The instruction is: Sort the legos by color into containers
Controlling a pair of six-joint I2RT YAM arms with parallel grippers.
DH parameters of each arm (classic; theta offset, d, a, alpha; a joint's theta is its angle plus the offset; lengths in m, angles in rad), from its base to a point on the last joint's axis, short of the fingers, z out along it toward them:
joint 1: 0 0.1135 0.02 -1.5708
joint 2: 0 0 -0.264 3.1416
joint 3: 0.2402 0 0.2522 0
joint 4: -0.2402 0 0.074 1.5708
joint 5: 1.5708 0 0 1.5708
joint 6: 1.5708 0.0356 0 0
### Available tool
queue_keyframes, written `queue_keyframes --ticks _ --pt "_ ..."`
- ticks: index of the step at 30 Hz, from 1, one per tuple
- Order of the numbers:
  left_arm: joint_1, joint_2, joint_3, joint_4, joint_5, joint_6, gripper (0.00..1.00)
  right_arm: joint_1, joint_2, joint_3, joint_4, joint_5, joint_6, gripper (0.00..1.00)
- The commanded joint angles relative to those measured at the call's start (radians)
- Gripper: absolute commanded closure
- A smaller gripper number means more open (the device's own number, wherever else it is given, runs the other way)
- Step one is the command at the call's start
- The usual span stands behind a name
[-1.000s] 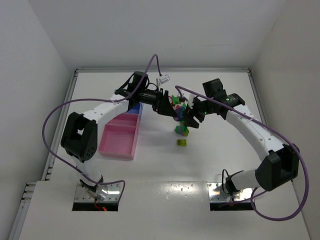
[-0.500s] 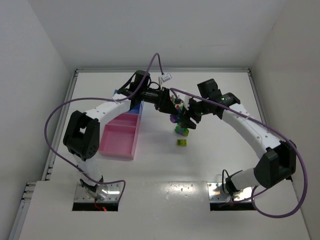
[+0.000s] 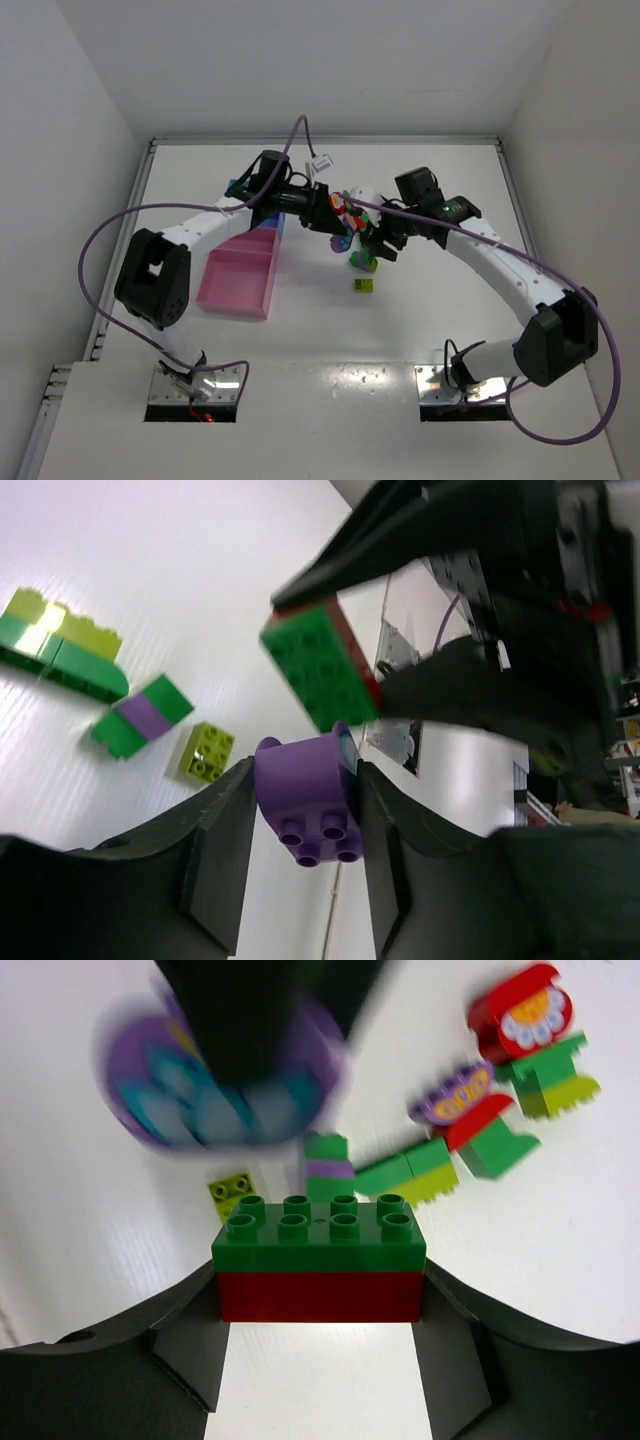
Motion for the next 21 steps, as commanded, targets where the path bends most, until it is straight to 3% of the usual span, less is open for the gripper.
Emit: queue_keyframes --ticks 1,6,8,12,13,16,21 --pt "0.061 -0.122 -0.061 0.013 0.013 0.024 1.00 -0.028 -0.078 -0.057 0.085 0.105 -0.027 0.77" --pt "0.210 -0.165 -0.075 0.046 -0.014 -0.024 1.00 -0.028 -0.121 -0.116 0.105 0.168 -0.045 0.79" --pt "0.258 -0.165 -0.032 -0.061 -0.098 0.063 1.00 -0.028 -0.131 -0.128 0.119 0.186 -0.045 0.79" --pt "0.278 -0.197 0.002 -0.151 -0.506 0.168 1.00 -0.028 -0.141 -0.141 0.157 0.223 -0.031 0.79" --pt "0.278 -0.206 -0.007 -0.151 -0.680 0.168 1.00 -0.028 -0.141 -0.141 0.157 0.232 -0.031 0.79" --pt "0.278 -0.228 -0.062 -0.140 -0.889 0.182 1.00 -0.037 -0.130 -0.131 0.168 0.233 0.007 0.79" --pt "0.269 -0.239 -0.116 -0.085 -1.088 0.154 1.00 -0.046 -0.110 -0.101 0.168 0.222 0.039 0.79"
